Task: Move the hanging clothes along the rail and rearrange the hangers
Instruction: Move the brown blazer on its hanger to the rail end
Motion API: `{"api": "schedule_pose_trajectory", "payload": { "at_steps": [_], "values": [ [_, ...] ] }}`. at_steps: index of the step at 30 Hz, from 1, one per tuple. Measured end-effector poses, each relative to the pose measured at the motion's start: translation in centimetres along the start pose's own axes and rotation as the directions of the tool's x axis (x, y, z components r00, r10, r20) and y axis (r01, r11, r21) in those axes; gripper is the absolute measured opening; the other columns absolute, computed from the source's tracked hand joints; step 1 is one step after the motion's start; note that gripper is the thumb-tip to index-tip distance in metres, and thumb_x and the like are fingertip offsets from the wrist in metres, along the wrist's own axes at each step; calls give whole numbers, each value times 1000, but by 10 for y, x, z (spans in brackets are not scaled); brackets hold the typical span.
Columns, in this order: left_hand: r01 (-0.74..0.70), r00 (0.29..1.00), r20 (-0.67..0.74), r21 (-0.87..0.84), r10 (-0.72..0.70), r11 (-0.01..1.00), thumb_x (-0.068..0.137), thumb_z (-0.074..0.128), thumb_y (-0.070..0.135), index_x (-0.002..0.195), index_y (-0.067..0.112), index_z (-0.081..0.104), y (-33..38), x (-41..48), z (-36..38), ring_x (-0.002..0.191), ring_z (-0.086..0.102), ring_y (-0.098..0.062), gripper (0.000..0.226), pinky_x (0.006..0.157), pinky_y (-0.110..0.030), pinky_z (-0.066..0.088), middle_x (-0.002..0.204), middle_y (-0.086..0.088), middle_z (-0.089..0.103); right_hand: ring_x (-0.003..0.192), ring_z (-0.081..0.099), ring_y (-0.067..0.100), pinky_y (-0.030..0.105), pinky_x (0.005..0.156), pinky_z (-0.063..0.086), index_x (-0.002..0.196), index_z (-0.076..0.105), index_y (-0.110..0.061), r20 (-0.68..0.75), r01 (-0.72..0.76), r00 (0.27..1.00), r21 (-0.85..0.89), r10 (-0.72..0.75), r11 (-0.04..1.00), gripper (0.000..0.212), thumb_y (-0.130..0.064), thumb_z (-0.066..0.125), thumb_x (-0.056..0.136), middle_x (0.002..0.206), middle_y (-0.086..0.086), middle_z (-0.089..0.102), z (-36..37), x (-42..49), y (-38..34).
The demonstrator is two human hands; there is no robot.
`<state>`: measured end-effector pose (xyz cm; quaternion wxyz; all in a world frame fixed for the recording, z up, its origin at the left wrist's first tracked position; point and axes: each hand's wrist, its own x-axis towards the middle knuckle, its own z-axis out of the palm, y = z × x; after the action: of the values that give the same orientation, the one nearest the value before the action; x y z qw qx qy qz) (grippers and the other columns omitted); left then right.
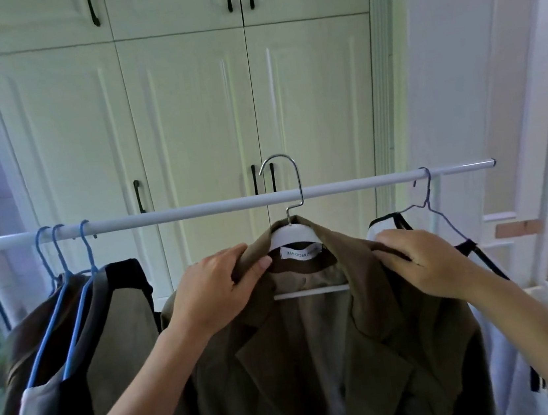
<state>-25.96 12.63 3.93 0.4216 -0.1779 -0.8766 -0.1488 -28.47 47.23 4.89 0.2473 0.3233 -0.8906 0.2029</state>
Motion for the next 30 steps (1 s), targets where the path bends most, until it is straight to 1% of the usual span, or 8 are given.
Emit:
{"api": "schedule_pose_trajectory", "payload": {
  "at_steps": [5, 9, 15, 19, 21, 23, 27, 30],
  "values": [
    [-43, 999, 0, -113, 44, 993, 105, 27, 51, 84, 30, 50, -20, -10, 2, 69, 55, -10, 38, 58, -33, 47, 75, 11, 55, 73, 61, 12, 23, 64, 44, 82, 58, -34, -17, -76, 997, 59, 77, 995, 22, -34, 52, 102, 74, -9, 63, 1, -9, 9],
    [-52, 999, -15, -66, 51, 996, 99, 46, 54, 90, 28, 60, -49, -26, 14, 68, 60, -8, 30, 57, -27, 48, 77, 14, 61, 71, 63, 10, 26, 64, 49, 87, 64, -24, -4, -138, 990, 60, 138, 989, 21, -36, 53, 101, 75, -6, 67, -2, -13, 14],
    [-76, 996, -55, -68, 73, 995, 100, 30, 67, 85, 19, 55, -52, -32, 26, 59, 54, -13, 57, 52, -21, 39, 69, 9, 58, 67, 59, 5, 26, 60, 47, 83, 55, -32, -152, -165, 977, -112, 147, 980, 18, -41, 55, 99, 72, -11, 61, 4, -10, 14],
    [-109, 992, -63, -65, 105, 992, 101, 30, 66, 86, 18, 56, -56, -29, 20, 58, 55, -14, 56, 52, -18, 36, 71, 9, 59, 79, 64, 20, 42, 77, 52, 87, 68, -17, 173, -292, 952, 259, 254, 921, 31, -47, 62, 92, 81, 6, 65, -18, -15, 28],
    [-111, 992, -66, -69, 106, 991, 101, 30, 66, 87, 19, 56, -58, -28, 19, 58, 57, -15, 55, 51, -23, 41, 71, 9, 59, 82, 61, 30, 42, 77, 49, 94, 63, -7, 312, -421, 903, 499, 297, 757, 48, -55, 65, 90, 91, 23, 60, -24, -23, 38],
    [-100, 993, -74, -50, 96, 994, 101, 31, 65, 86, 19, 54, -59, -25, 19, 57, 58, -18, 54, 50, -31, 46, 70, 9, 59, 82, 53, 29, 40, 77, 43, 98, 54, 2, 308, -433, 901, 653, 305, 622, 63, -59, 65, 86, 89, 22, 53, -22, -28, 40],
    [-85, 994, -66, 9, 86, 996, 101, 31, 64, 85, 18, 52, -64, -21, 22, 57, 59, -23, 53, 49, -32, 40, 69, 6, 59, 88, 58, 43, 42, 77, 44, 96, 58, 6, 96, -290, 957, 356, 274, 888, 93, -83, 35, 83, 94, 29, 60, -12, -25, 36],
    [-92, 993, -65, 33, 94, 995, 100, 37, 59, 86, 17, 53, -62, -17, 22, 57, 59, -24, 47, 48, -32, 39, 70, 5, 59, 65, 63, 38, 44, 63, 48, 79, 61, 0, -138, -250, 953, 136, 268, 959, 92, -81, 18, 90, 68, 26, 62, 1, -28, 41]
  ]
}}
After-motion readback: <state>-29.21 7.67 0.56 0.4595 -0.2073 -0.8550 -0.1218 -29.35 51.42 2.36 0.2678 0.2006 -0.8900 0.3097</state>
